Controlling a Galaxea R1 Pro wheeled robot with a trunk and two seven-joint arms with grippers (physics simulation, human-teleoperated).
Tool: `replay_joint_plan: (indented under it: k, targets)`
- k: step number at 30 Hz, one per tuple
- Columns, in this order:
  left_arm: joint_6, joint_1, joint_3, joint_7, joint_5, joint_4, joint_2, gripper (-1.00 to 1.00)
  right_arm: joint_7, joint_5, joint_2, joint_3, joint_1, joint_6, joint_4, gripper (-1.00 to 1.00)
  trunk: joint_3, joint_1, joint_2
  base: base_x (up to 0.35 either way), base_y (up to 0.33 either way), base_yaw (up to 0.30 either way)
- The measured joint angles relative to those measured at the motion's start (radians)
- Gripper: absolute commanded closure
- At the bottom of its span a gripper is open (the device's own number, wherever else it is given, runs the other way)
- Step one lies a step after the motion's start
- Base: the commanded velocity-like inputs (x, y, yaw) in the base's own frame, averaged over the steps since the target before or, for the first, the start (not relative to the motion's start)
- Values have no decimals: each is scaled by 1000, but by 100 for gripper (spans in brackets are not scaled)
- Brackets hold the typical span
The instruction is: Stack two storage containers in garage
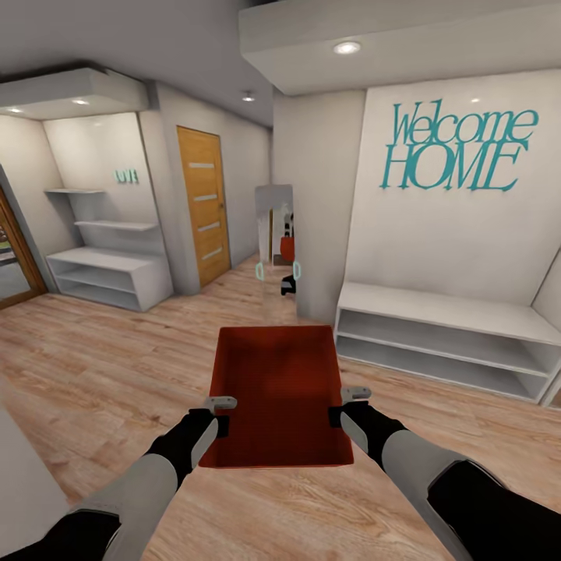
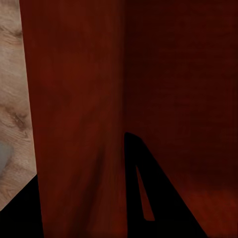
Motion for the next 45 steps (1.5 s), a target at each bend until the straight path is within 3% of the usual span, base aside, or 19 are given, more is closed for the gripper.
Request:
replay_joint_plan:
  k: [20, 45]
  targets:
    - [-1, 0, 0, 0, 0, 0, 0, 100, 0, 2, 0, -2, 0, 0, -1, 100, 0, 0, 0, 322, 0, 5]
    - [0, 0, 2, 0, -3, -1, -1, 100, 1, -1, -1, 0, 0, -2, 0, 100, 0, 0, 0, 322, 0, 228]
